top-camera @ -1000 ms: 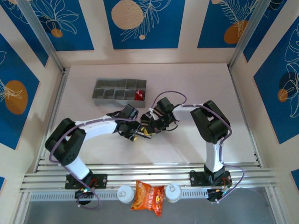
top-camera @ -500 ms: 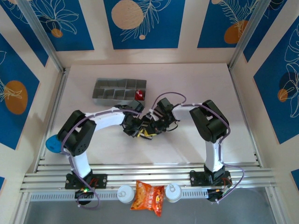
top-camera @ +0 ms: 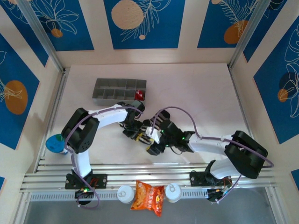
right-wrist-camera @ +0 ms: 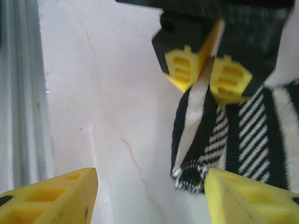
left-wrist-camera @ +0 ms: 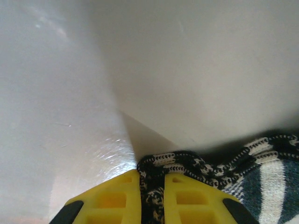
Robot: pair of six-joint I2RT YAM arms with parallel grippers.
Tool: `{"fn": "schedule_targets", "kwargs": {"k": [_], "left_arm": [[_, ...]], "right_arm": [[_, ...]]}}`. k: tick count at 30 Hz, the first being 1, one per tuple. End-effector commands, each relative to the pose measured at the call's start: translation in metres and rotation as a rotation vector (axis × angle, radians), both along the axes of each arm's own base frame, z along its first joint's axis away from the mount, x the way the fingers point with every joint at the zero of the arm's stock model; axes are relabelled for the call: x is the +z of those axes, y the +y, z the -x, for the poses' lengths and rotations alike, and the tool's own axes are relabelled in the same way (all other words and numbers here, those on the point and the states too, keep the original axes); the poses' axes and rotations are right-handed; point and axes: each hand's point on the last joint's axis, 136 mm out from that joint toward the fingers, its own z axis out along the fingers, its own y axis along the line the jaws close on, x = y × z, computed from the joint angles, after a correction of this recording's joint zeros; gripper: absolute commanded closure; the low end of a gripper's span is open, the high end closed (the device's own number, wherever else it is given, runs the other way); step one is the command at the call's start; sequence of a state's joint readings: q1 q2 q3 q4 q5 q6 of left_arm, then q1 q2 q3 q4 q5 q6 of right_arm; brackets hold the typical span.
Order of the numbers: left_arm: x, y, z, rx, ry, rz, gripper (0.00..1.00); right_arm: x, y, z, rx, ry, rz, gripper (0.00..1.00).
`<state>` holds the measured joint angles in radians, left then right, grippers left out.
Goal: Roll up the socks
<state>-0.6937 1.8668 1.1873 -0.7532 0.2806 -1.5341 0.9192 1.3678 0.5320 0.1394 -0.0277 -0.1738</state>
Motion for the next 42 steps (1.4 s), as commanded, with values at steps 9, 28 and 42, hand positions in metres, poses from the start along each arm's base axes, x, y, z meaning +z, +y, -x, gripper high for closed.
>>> {"fn": "schedule_targets", "kwargs": {"k": [9, 28, 42], "left_arm": [[-0.016, 0.035, 0.022, -0.042, 0.118, -0.175, 1.0], [-0.016, 0.032, 0.022, -0.052, 0.118, -0.146, 1.0], [-0.003, 0.057, 0.047, 0.028, 0.108, -0.095, 1.0]], "right_arm": [[-0.004, 0.019, -0.035, 0.006, -0.494, 0.267, 0.39], [-0.057, 0.022, -0.041, 0.002, -0.419, 0.511, 0.84], [-0.058, 0.032, -0.011, -0.028, -0.088, 0.355, 1.0]]}}
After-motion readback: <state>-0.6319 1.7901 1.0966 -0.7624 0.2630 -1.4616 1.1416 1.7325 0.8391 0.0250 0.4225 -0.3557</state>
